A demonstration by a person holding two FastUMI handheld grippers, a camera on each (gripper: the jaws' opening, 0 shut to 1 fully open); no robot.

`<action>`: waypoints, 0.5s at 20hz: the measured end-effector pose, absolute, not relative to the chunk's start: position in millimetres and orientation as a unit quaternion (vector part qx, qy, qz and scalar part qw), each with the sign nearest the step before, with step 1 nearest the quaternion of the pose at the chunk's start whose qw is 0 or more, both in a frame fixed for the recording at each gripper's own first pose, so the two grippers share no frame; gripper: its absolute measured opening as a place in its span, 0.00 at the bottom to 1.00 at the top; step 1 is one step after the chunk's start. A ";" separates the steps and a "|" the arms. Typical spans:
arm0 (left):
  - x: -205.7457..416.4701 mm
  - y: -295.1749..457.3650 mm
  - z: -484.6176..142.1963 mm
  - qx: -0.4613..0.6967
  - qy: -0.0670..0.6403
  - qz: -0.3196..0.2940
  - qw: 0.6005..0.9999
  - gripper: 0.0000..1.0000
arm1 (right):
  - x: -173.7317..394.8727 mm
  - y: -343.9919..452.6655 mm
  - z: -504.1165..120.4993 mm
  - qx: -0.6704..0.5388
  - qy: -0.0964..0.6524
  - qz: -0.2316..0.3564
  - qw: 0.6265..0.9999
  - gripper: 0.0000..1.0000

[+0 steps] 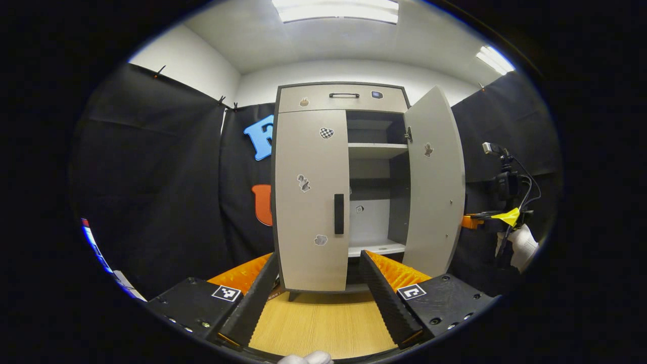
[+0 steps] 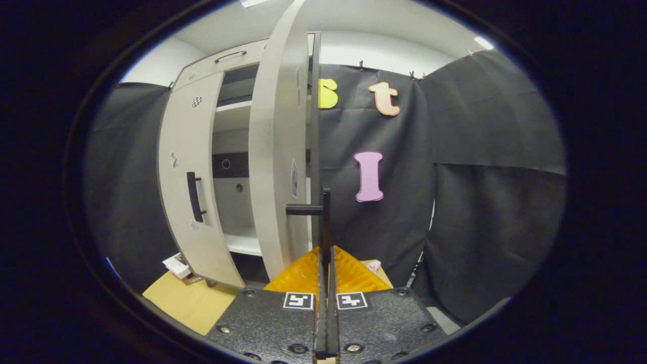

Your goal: Open the right door of the double-door shoe cabinet with the right hand, and open the left door with the left hand.

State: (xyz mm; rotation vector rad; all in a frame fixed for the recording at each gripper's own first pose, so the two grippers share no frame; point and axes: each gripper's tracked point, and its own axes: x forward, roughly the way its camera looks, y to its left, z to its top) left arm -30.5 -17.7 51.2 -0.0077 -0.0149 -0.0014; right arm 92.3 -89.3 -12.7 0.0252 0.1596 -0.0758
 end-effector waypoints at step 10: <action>-11.3 3.6 47.3 -0.004 -0.002 0.012 1.000 0.96 | 19.1 -94.9 16.1 -0.022 0.051 -0.078 0.995 0.67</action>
